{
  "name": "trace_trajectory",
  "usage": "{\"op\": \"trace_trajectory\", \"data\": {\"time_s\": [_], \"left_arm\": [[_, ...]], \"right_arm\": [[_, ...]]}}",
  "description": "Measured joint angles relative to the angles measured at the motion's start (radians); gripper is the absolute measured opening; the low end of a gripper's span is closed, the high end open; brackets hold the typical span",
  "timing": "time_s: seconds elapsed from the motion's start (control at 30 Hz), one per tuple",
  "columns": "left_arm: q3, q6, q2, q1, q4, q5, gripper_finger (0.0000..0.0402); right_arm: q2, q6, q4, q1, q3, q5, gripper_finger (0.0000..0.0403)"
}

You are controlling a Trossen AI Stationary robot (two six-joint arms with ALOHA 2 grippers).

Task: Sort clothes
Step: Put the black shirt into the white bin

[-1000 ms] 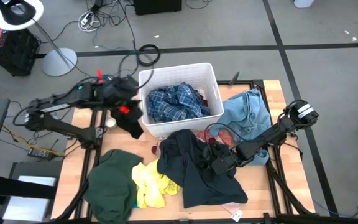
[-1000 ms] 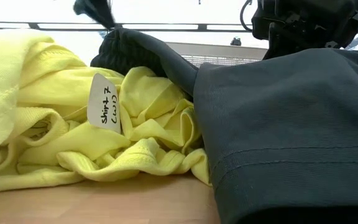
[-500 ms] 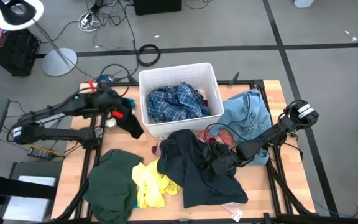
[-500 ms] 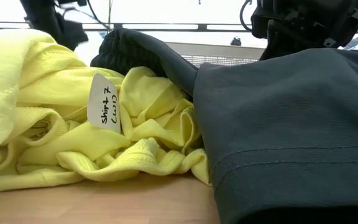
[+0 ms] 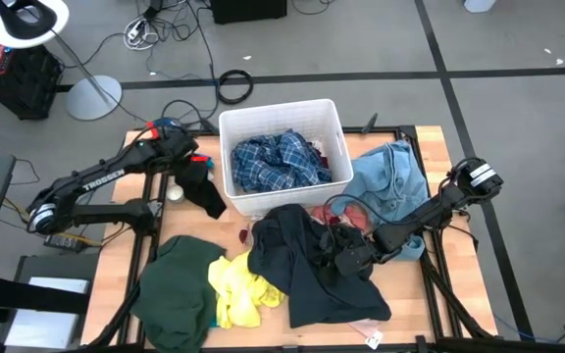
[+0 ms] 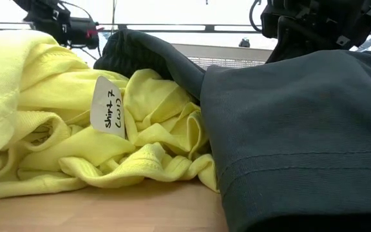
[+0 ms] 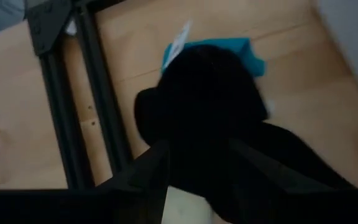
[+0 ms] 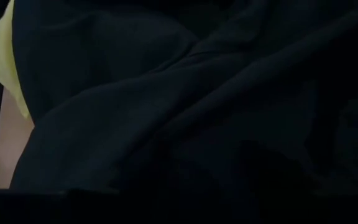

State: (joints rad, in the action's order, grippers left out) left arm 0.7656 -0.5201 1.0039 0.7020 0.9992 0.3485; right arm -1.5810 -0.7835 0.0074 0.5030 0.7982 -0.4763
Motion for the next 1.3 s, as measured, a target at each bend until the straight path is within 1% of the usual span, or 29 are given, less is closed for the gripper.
{"op": "trace_trajectory", "data": {"time_s": [0.17, 0.27, 0.43, 0.5, 0.53, 0.63, 0.67, 0.77, 1.0, 1.17, 1.3], "left_arm": [[-0.069, 0.0, 0.012, 0.059, -0.095, -0.002, 0.0163], [-0.116, 0.016, 0.022, 0.079, -0.183, -0.037, 0.0163], [-0.163, 0.021, 0.037, 0.095, -0.232, -0.059, 0.016], [-0.164, 0.045, 0.037, 0.103, -0.223, -0.111, 0.014], [-0.163, 0.058, 0.037, 0.104, -0.221, -0.131, 0.0121], [-0.148, 0.097, 0.036, 0.105, -0.206, -0.188, 0.0034], [-0.139, 0.101, 0.036, 0.104, -0.2, -0.196, 0.0018], [-0.105, 0.103, 0.036, 0.094, -0.146, -0.205, 0.0006], [0.048, 0.123, -0.015, 0.032, 0.065, -0.185, 0.0002], [0.183, 0.093, -0.107, -0.03, 0.138, -0.194, 0.0001], [0.305, 0.071, -0.162, -0.081, 0.156, -0.195, 0.0001]], "right_arm": [[0.0, 0.0, 0.006, 0.0, 0.0, 0.0, 0.0228], [0.0, 0.001, 0.008, 0.0, 0.0, 0.0, 0.0228], [0.0, 0.001, 0.01, 0.0, 0.0, 0.0, 0.0228], [0.0, 0.001, 0.011, 0.0, 0.0, 0.0, 0.0228], [0.0, 0.002, 0.012, 0.0, 0.0, 0.0, 0.0228], [0.0, 0.015, 0.02, 0.0, 0.0, 0.0, 0.0228], [0.0, 0.018, 0.022, 0.0, 0.0, 0.0, 0.0228], [0.0, 0.018, 0.027, 0.0, 0.0, 0.0, 0.0228], [0.0, 0.018, 0.029, 0.0, 0.0, 0.0, 0.0228], [0.0, 0.019, 0.037, 0.0, 0.0, 0.0, 0.0228], [0.0, 0.022, 0.044, -0.001, 0.0, 0.0, 0.0228]]}}
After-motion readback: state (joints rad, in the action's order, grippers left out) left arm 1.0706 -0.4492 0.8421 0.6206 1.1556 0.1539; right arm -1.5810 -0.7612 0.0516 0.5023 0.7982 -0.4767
